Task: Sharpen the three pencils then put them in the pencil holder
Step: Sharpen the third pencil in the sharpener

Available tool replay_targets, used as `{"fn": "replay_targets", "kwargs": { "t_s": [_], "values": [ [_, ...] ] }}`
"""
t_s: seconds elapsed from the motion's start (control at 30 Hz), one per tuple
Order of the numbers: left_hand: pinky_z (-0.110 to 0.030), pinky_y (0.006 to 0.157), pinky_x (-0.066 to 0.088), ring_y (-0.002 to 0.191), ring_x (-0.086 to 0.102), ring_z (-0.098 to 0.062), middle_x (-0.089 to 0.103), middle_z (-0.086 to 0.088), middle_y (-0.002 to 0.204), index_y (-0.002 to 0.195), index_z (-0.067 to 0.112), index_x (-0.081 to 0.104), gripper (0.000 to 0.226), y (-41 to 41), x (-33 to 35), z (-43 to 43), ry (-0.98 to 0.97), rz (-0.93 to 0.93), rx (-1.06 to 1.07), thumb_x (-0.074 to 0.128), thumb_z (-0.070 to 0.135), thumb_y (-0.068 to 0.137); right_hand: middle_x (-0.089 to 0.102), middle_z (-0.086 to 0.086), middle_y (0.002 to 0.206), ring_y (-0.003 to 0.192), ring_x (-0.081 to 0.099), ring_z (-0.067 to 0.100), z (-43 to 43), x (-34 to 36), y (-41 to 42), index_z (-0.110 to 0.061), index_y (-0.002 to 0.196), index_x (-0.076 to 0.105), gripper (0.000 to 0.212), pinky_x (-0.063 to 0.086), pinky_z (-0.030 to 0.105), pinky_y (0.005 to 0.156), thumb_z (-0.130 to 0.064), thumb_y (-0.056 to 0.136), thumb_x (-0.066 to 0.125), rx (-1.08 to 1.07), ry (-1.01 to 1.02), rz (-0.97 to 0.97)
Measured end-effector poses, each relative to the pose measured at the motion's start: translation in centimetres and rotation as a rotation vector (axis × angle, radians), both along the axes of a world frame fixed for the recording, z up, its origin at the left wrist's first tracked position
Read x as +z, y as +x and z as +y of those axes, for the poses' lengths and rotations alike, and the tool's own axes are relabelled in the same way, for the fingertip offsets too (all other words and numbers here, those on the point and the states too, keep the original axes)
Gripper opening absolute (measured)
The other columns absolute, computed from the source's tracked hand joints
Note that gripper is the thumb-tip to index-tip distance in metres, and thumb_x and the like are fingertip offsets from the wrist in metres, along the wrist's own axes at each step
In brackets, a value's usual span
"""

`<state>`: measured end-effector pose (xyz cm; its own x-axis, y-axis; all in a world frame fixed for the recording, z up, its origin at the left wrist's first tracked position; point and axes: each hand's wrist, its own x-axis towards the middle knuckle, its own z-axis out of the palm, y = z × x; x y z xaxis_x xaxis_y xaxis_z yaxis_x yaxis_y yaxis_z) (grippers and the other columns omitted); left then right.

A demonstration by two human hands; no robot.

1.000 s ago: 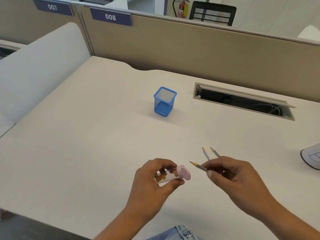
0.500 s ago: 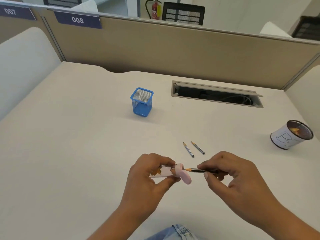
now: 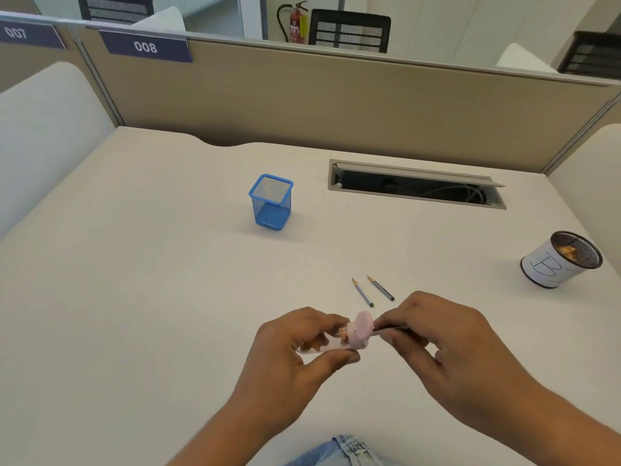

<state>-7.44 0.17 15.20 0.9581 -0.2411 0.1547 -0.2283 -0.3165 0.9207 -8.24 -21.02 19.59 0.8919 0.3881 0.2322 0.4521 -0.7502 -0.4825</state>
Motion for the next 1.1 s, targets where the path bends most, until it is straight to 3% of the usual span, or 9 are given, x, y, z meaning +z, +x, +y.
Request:
{"fn": "replay_targets", "kwargs": {
  "t_s": [0.17, 0.3, 0.4, 0.5, 0.6, 0.67, 0.77, 0.9, 1.1],
  "values": [
    [-0.018, 0.067, 0.048, 0.078, 0.062, -0.011, 0.070, 0.015, 0.088, 0.096, 0.030, 0.074, 0.023, 0.0, -0.2, -0.2, 0.023, -0.129, -0.018, 0.079, 0.034, 0.074, 0.042, -0.010, 0.065, 0.059, 0.036, 0.013, 0.1, 0.2, 0.3, -0.022, 0.071, 0.049, 0.042, 0.030, 0.026, 0.052, -0.043, 0.101, 0.029, 0.057, -0.302, -0.066],
    [-0.016, 0.073, 0.048, 0.085, 0.063, -0.005, 0.069, 0.012, 0.093, 0.099, 0.018, 0.074, 0.025, 0.1, -0.6, -0.8, 0.054, -0.334, 0.058, 0.081, 0.024, 0.075, 0.038, -0.009, 0.061, 0.057, 0.030, 0.010, 0.2, -0.1, 0.5, -0.018, 0.068, 0.042, 0.047, 0.029, 0.025, 0.054, -0.056, 0.094, 0.031, -0.092, 0.007, 0.434],
    [-0.012, 0.072, 0.045, 0.083, 0.062, -0.003, 0.068, 0.017, 0.092, 0.098, 0.022, 0.073, 0.025, 0.3, -0.4, -0.9, 0.022, -0.278, 0.046, 0.081, 0.027, 0.074, 0.040, -0.008, 0.062, 0.059, 0.031, 0.012, 0.3, 0.8, 0.8, -0.019, 0.075, 0.047, 0.041, 0.030, 0.027, 0.055, -0.053, 0.095, 0.039, -0.088, 0.090, 0.577],
    [-0.009, 0.068, 0.043, 0.078, 0.061, -0.007, 0.068, 0.017, 0.088, 0.095, 0.027, 0.073, 0.026, 0.3, 0.0, -0.9, -0.022, -0.164, 0.046, 0.078, 0.036, 0.072, 0.046, -0.010, 0.064, 0.057, 0.037, 0.009, 0.0, 1.8, 0.7, -0.033, 0.091, 0.047, 0.026, 0.032, 0.020, 0.053, -0.058, 0.094, 0.041, -0.021, 0.021, 0.472],
    [-0.005, 0.066, 0.040, 0.076, 0.060, -0.006, 0.068, 0.018, 0.084, 0.091, 0.026, 0.073, 0.026, 0.1, 0.2, -0.8, -0.050, -0.105, 0.068, 0.083, 0.034, 0.068, 0.049, -0.015, 0.077, 0.071, 0.046, 0.007, -0.9, 2.1, 1.0, -0.039, 0.092, 0.048, 0.008, 0.037, 0.018, 0.060, -0.041, 0.098, 0.043, 0.042, -0.187, 0.185],
    [-0.005, 0.065, 0.041, 0.075, 0.060, -0.006, 0.069, 0.020, 0.082, 0.089, 0.027, 0.073, 0.026, 0.0, 0.2, -0.8, -0.085, -0.047, 0.064, 0.087, 0.028, 0.066, 0.049, -0.015, 0.077, 0.069, 0.042, 0.006, -1.3, 1.8, 1.2, -0.027, 0.091, 0.059, 0.019, 0.032, 0.018, 0.059, -0.035, 0.098, 0.043, 0.103, -0.324, -0.033],
    [-0.009, 0.064, 0.043, 0.075, 0.061, -0.010, 0.069, 0.018, 0.082, 0.087, 0.028, 0.071, 0.026, 0.0, 0.1, -1.0, -0.108, -0.025, 0.051, 0.085, 0.029, 0.066, 0.049, -0.005, 0.072, 0.065, 0.038, 0.014, -1.2, 1.1, 1.1, -0.015, 0.084, 0.064, 0.030, 0.022, 0.020, 0.059, -0.031, 0.099, 0.044, 0.127, -0.362, -0.149],
    [-0.009, 0.070, 0.044, 0.081, 0.062, -0.005, 0.065, 0.018, 0.086, 0.087, 0.021, 0.066, 0.021, 0.3, 0.2, -1.4, -0.096, -0.182, 0.072, 0.081, 0.021, 0.072, 0.043, -0.017, 0.067, 0.060, 0.038, 0.007, -0.3, 1.1, 0.7, -0.023, 0.078, 0.058, 0.039, 0.030, 0.019, 0.054, -0.043, 0.101, 0.033, 0.012, -0.155, -0.003],
    [-0.019, 0.074, 0.051, 0.090, 0.065, -0.008, 0.057, 0.013, 0.094, 0.092, 0.019, 0.062, 0.018, 0.2, -0.4, -1.5, -0.073, -0.439, 0.093, 0.074, 0.016, 0.078, 0.042, -0.007, 0.054, 0.050, 0.034, 0.007, 0.5, 2.3, 0.4, -0.027, 0.071, 0.060, 0.039, 0.031, 0.017, 0.048, -0.053, 0.093, 0.040, -0.168, 0.113, 0.431]
  ]
}}
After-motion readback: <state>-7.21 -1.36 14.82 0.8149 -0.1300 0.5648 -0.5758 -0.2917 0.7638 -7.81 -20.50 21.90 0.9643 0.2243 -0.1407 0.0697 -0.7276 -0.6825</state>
